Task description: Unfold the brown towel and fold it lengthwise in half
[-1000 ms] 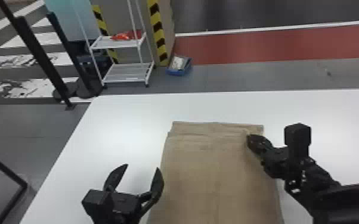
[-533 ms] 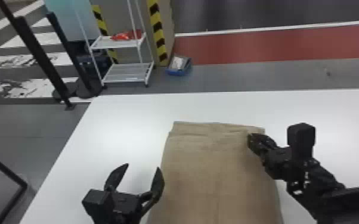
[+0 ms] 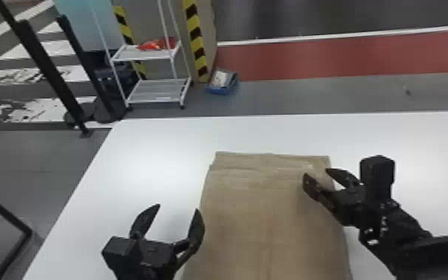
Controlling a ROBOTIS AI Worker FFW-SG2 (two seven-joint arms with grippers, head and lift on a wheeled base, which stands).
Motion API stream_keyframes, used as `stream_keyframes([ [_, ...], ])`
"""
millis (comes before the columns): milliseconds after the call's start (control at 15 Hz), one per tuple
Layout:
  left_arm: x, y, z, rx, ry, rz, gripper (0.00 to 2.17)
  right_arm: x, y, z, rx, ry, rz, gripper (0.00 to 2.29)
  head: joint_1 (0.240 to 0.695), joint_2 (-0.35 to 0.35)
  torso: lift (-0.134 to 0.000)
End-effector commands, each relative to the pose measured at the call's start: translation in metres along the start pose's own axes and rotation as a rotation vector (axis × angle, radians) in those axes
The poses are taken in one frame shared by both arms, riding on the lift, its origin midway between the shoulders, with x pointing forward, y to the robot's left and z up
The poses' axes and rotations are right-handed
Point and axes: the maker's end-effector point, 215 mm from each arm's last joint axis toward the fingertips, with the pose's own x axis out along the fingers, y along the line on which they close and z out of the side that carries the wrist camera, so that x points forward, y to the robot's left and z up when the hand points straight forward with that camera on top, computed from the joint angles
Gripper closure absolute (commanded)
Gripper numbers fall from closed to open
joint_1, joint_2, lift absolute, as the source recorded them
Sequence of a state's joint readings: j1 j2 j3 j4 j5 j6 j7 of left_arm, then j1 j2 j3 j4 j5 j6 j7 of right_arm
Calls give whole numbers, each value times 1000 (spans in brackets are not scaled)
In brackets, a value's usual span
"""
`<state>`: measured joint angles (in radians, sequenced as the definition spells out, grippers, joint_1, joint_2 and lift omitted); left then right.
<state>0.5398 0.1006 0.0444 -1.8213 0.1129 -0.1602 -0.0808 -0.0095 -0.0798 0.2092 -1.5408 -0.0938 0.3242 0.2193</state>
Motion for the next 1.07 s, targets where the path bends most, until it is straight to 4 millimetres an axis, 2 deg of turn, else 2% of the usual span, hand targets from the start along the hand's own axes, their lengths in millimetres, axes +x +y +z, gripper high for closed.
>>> stream_keyframes([
  [0, 0, 0, -1, 0, 2, 0, 63, 0, -7, -5, 5, 9, -11, 421, 695, 192, -120],
  [333, 1, -2, -1, -2, 1, -4, 63, 11, -12, -19, -16, 48, -16, 431, 695, 177, -120],
  [600, 1, -2, -2, -1, 4, -5, 63, 12, -7, -14, -22, 32, -7, 535, 695, 178, -120],
  [1000, 1, -2, -3, -1, 6, -4, 63, 9, -2, -7, -26, 14, -1, 539, 695, 186, -120],
])
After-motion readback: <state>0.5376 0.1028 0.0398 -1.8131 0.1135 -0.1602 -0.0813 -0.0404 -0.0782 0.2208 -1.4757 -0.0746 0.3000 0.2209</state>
